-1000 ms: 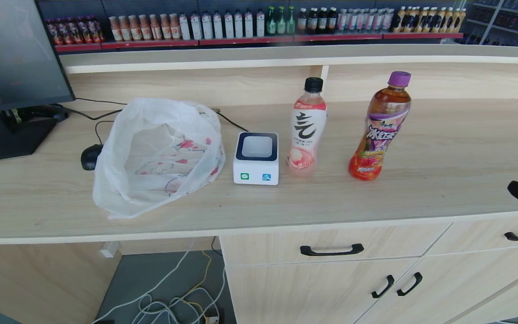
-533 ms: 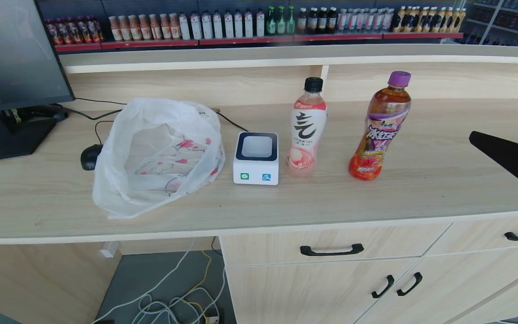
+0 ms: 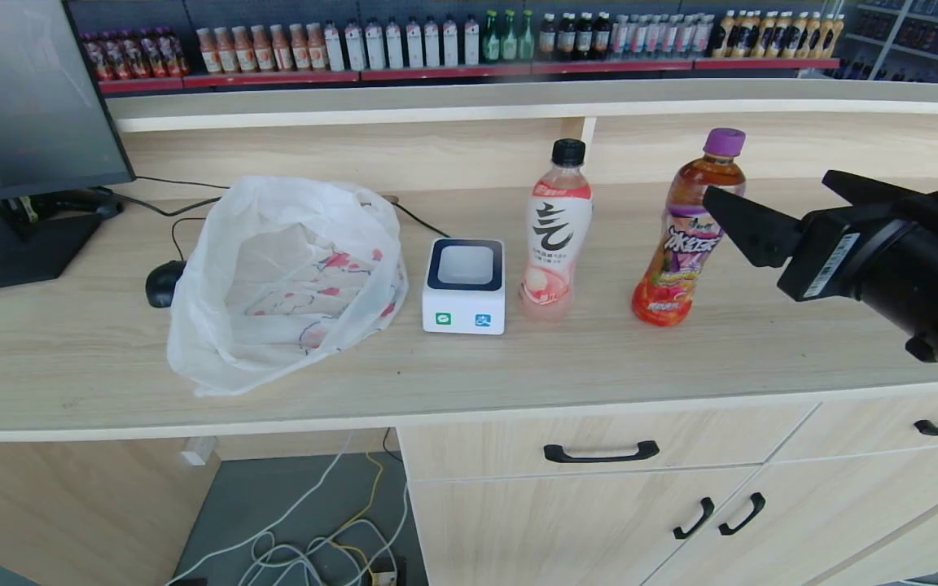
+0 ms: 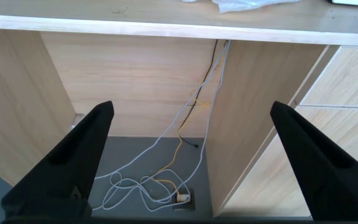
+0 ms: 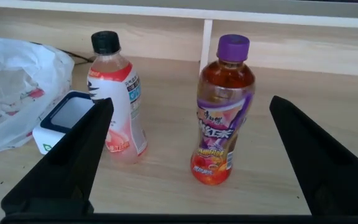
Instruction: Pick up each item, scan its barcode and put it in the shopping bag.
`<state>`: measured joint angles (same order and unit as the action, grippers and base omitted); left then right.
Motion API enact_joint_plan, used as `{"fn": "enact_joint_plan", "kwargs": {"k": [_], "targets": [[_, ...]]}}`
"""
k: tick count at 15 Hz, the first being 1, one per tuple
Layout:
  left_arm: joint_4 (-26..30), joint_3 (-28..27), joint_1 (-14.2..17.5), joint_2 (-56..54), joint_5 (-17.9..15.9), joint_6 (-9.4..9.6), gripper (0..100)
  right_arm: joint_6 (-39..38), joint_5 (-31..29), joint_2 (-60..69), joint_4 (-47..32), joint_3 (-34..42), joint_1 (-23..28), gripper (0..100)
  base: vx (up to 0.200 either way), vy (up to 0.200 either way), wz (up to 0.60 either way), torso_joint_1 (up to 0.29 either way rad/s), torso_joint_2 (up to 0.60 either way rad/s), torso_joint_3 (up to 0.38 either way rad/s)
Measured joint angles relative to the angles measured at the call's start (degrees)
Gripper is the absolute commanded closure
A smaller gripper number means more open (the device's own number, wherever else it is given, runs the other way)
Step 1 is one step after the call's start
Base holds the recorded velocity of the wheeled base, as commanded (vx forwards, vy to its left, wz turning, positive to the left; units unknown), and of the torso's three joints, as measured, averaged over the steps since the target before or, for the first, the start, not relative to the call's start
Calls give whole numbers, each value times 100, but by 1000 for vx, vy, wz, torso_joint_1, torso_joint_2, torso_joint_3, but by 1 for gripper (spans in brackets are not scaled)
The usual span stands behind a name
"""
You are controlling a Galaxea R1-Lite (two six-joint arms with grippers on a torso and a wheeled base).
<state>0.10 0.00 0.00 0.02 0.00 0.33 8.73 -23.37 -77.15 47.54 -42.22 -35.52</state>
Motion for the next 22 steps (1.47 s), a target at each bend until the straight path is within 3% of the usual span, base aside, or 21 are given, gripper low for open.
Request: {"fn": "enact_joint_plan", "kwargs": {"k": [12,22], "targets": [[0,0,0,0,0,0,0,-33,35,-1637,1916,18,-171,0,0,0,0,0,0,0],[0,0,0,0,0,2,0,-39,52,-2464,2126,5,-406,0,0,0,0,0,0,0]]}}
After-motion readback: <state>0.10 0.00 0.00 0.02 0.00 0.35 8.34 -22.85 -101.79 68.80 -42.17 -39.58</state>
